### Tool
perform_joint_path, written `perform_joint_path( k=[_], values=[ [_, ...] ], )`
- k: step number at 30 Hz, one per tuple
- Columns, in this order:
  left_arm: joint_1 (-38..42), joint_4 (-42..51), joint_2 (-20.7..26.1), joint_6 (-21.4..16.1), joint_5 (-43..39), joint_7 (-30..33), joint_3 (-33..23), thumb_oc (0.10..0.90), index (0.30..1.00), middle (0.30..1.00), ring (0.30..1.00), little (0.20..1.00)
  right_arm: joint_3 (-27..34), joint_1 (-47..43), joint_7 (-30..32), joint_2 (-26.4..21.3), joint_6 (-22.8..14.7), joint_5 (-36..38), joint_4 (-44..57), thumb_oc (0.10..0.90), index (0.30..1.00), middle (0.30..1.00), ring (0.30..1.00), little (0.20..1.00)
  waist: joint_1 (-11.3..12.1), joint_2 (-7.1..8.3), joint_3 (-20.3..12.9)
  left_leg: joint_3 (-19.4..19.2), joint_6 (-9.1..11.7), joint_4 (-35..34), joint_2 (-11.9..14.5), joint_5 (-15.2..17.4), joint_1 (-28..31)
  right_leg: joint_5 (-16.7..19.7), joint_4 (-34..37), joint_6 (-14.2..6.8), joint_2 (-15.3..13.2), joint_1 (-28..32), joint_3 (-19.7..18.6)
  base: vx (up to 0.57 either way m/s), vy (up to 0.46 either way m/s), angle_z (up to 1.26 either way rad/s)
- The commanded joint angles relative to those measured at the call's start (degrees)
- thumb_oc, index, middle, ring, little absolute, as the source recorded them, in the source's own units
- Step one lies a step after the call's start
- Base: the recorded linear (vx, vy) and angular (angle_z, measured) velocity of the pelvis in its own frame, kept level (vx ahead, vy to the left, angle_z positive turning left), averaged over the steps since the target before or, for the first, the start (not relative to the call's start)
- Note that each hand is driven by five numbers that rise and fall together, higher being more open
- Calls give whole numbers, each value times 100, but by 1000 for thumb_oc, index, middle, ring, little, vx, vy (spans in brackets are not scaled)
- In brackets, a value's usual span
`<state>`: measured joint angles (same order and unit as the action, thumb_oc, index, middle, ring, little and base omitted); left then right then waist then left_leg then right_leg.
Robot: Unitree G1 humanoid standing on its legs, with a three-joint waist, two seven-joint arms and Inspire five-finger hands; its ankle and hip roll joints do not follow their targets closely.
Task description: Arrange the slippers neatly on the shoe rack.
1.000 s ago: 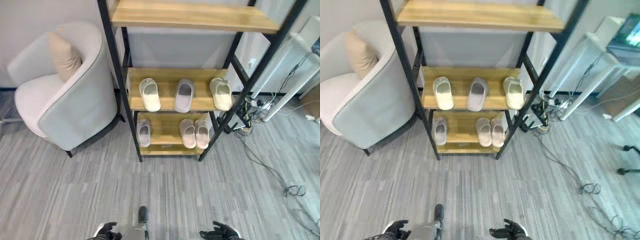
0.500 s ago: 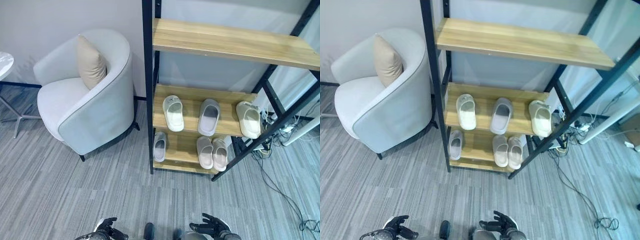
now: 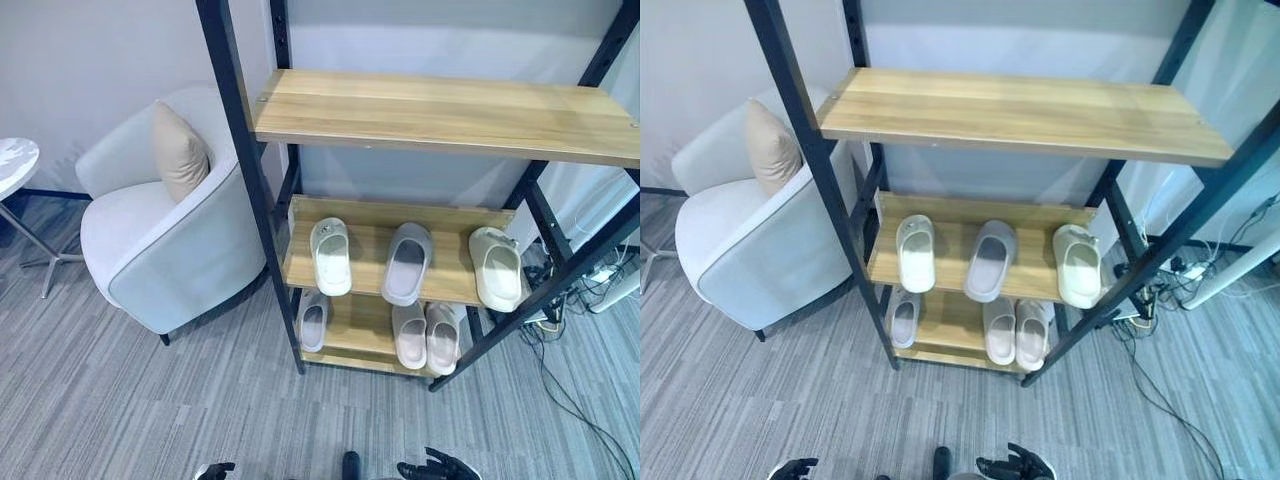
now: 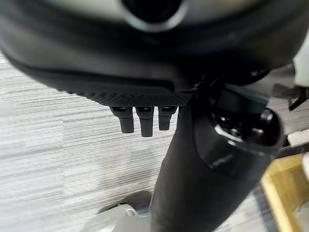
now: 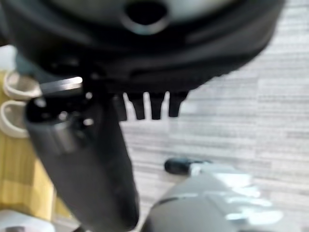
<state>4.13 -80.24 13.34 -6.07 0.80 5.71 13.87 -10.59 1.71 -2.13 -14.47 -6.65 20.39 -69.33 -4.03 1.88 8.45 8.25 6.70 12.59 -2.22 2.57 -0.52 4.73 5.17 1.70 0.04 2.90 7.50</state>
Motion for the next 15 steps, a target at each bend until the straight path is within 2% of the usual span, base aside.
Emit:
perform_joint_path(
  k=[1,2,5,6,7,9,10,12,15],
  values=[
    [89,272,33,-128,212,40,352,800,900,900,900,900,-221,-125,138,-264,-96,-70,185,800,900,900,900,900,135,136,230,-699,-14,2178,98,-315,-341,-547,-611,-438,-194,-76,-384,20,-111,24],
    [117,356,54,-149,212,110,380,800,900,900,900,900,-313,-141,174,-297,-99,-135,248,800,900,900,900,900,179,155,267,-695,-71,2358,101,-298,-442,-549,-626,-411,-182,-25,-435,59,-48,-9],
    [96,546,74,-206,112,234,365,800,900,900,900,900,-392,-147,193,-333,-141,-166,428,800,900,900,900,900,251,123,244,-665,-196,2012,169,-131,-358,-616,-600,-413,-131,50,-517,83,-3,-18],
    [89,568,58,-245,33,277,335,800,900,900,900,900,-411,-139,205,-353,-183,-169,491,800,900,900,900,900,262,99,222,-669,-222,1639,254,-61,-294,-665,-577,-444,-127,79,-529,197,78,-8],
    [113,535,17,-259,36,349,361,800,900,900,900,900,-414,-164,244,-357,-249,-143,589,800,900,900,900,900,268,70,162,-638,-273,594,443,126,-216,-757,-545,-515,-146,73,-500,205,112,-4],
    [192,531,-22,-251,81,392,499,800,900,900,900,900,-407,-171,332,-342,-270,-89,636,800,900,900,900,900,316,55,170,-416,-287,-283,414,-49,-375,-801,-467,-563,-131,162,-528,158,96,6],
    [193,529,-23,-252,81,393,502,800,900,900,900,900,-405,-170,333,-341,-270,-89,636,800,900,900,900,900,313,60,180,-413,-288,-303,407,-55,-350,-808,-461,-564,-138,182,-523,92,61,13],
    [223,465,-68,-220,191,418,623,800,900,900,900,900,-355,-160,481,-292,-240,-186,651,800,900,900,900,900,238,-22,110,-358,-276,-931,404,-191,-200,-861,-453,-631,-143,217,-583,130,135,-7],
    [181,440,-38,-176,268,405,597,800,900,900,900,900,-471,-72,553,-289,-216,-443,884,800,900,900,900,900,199,-3,29,-344,-321,-934,282,-122,-90,-841,-499,-670,-230,186,-675,119,159,-33]
  ],
)
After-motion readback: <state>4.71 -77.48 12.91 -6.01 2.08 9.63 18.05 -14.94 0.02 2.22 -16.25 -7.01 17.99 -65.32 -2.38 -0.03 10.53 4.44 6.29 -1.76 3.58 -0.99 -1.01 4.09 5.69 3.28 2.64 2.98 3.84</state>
